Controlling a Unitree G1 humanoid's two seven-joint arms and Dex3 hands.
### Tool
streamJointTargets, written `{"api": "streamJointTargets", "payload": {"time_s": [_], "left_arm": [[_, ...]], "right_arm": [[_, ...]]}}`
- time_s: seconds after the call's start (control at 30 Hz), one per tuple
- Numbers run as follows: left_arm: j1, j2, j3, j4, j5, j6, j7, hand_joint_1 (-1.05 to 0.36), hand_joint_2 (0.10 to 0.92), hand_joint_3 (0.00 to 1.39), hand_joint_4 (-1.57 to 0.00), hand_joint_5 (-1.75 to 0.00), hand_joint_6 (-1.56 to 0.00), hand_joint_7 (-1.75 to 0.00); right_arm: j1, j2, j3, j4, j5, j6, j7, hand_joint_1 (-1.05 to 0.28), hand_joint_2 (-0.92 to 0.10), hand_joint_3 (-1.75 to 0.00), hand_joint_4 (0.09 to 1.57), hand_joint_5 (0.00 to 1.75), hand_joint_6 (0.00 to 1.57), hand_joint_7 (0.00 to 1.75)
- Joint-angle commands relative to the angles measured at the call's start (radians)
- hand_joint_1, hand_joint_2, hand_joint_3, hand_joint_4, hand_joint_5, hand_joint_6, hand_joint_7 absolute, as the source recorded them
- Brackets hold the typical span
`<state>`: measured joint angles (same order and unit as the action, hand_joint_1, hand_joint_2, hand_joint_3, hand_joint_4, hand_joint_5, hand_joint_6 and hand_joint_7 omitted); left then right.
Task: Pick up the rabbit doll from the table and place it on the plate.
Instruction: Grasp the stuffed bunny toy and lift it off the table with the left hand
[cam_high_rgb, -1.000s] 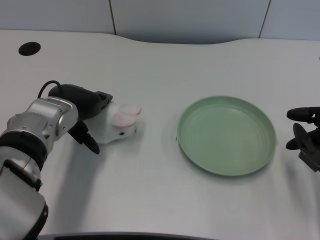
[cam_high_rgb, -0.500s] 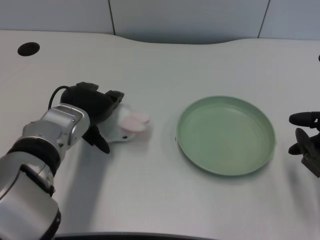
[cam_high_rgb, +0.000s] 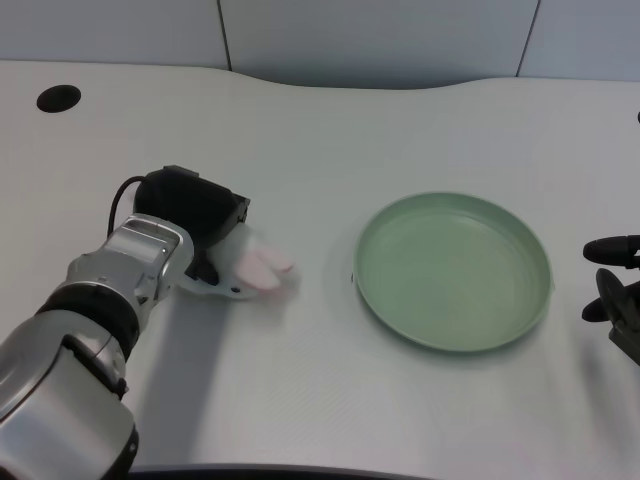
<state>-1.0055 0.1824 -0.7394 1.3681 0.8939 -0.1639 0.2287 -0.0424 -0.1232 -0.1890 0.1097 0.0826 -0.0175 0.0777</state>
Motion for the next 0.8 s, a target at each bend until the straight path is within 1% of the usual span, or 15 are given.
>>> {"api": "streamJointTargets", "payload": {"time_s": [0.03,0.13,0.2,0.27,0.33,0.4,0.43,0.47,0.53,0.57,0.6,0.63,0.67,0.73,0.8], "left_arm": [[0.003,0.012,-0.013,0.011,0.016,-0.005,0.036,-0.25,0.875,0.00,-0.62,-1.72,-0.74,-0.91],[0.000,0.023,-0.004,0.011,0.007,-0.031,0.031,-0.26,0.888,0.00,-0.70,-1.74,-0.94,-0.44],[-0.002,0.028,0.002,0.011,0.002,-0.040,0.029,-0.26,0.898,0.00,-0.69,-1.69,-1.01,-0.27],[0.000,0.032,0.008,0.011,-0.002,-0.051,0.041,-0.26,0.905,0.00,-0.69,-1.69,-1.05,-0.21],[0.002,0.034,0.010,0.011,-0.004,-0.057,0.053,-0.24,0.914,0.00,-0.68,-1.70,-1.08,-0.21],[-0.005,0.035,0.016,0.011,-0.011,-0.057,0.035,-0.24,0.919,0.03,-0.64,-1.72,-1.08,-0.24],[-0.007,0.035,0.018,0.011,-0.013,-0.057,0.029,-0.23,0.920,0.04,-0.63,-1.73,-1.03,-0.35],[-0.009,0.037,0.031,0.010,-0.026,-0.068,0.031,-0.23,0.920,0.04,-0.62,-1.74,-0.95,-0.52],[-0.011,0.039,0.049,0.008,-0.041,-0.083,0.035,-0.23,0.921,0.04,-0.66,-1.54,-0.85,-0.63],[-0.015,0.040,0.056,0.006,-0.048,-0.092,0.042,-0.23,0.921,0.04,-0.67,-1.51,-0.83,-0.64],[-0.021,0.042,0.059,0.004,-0.048,-0.098,0.056,-0.22,0.921,0.08,-0.64,-1.62,-0.72,-0.99],[-0.026,0.043,0.060,0.003,-0.049,-0.103,0.065,-0.21,0.921,0.11,-0.66,-1.69,-0.57,-1.44],[-0.030,0.045,0.062,0.000,-0.050,-0.112,0.083,-0.21,0.921,0.12,-0.67,-1.72,-0.52,-1.59],[-0.037,0.043,0.079,-0.005,-0.063,-0.130,0.114,-0.18,0.915,0.11,-0.72,-1.74,-0.52,-1.71],[-0.050,0.038,0.101,-0.010,-0.078,-0.153,0.139,-0.17,0.918,0.11,-0.76,-1.74,-0.51,-1.74]], "right_arm": [[0.009,-0.007,-0.008,-0.007,0.013,-0.004,0.003,-0.24,-0.92,-0.50,0.38,1.60,0.39,1.21],[0.010,-0.003,-0.008,-0.008,0.010,-0.002,-0.002,-0.24,-0.92,-0.50,0.37,1.59,0.39,1.20],[0.010,-0.004,-0.003,-0.006,-0.007,-0.010,-0.012,-0.24,-0.92,-0.49,0.38,1.59,0.39,1.20],[0.008,-0.002,-0.002,-0.003,-0.006,-0.013,-0.011,-0.24,-0.92,-0.48,0.38,1.58,0.39,1.20],[0.006,0.000,-0.003,-0.001,-0.001,-0.014,-0.009,-0.25,-0.92,-0.48,0.38,1.58,0.39,1.20],[0.002,0.000,-0.002,0.001,-0.001,-0.009,-0.009,-0.25,-0.92,-0.48,0.38,1.57,0.39,1.20],[0.001,0.000,-0.001,0.002,-0.001,-0.008,-0.009,-0.25,-0.92,-0.48,0.38,1.57,0.39,1.20],[-0.003,0.002,-0.001,0.005,-0.001,-0.005,-0.010,-0.26,-0.92,-0.48,0.38,1.57,0.39,1.20],[-0.007,0.004,-0.002,0.010,0.000,-0.002,-0.012,-0.26,-0.92,-0.48,0.37,1.57,0.40,1.20],[-0.011,0.005,-0.001,0.009,0.001,0.008,-0.014,-0.26,-0.92,-0.48,0.37,1.57,0.40,1.20],[-0.013,0.007,0.000,0.010,0.000,0.010,-0.016,-0.26,-0.92,-0.48,0.36,1.56,0.39,1.20],[-0.015,0.008,0.001,0.011,-0.001,0.011,-0.017,-0.26,-0.92,-0.48,0.36,1.56,0.39,1.20],[-0.017,0.008,0.002,0.016,-0.002,0.005,-0.016,-0.26,-0.92,-0.48,0.36,1.56,0.39,1.19],[-0.024,0.006,0.001,0.034,0.003,-0.010,-0.007,-0.25,-0.92,-0.48,0.37,1.58,0.39,1.20],[-0.037,0.005,-0.005,0.061,0.013,-0.020,0.000,-0.25,-0.92,-0.48,0.38,1.58,0.40,1.20]]}}
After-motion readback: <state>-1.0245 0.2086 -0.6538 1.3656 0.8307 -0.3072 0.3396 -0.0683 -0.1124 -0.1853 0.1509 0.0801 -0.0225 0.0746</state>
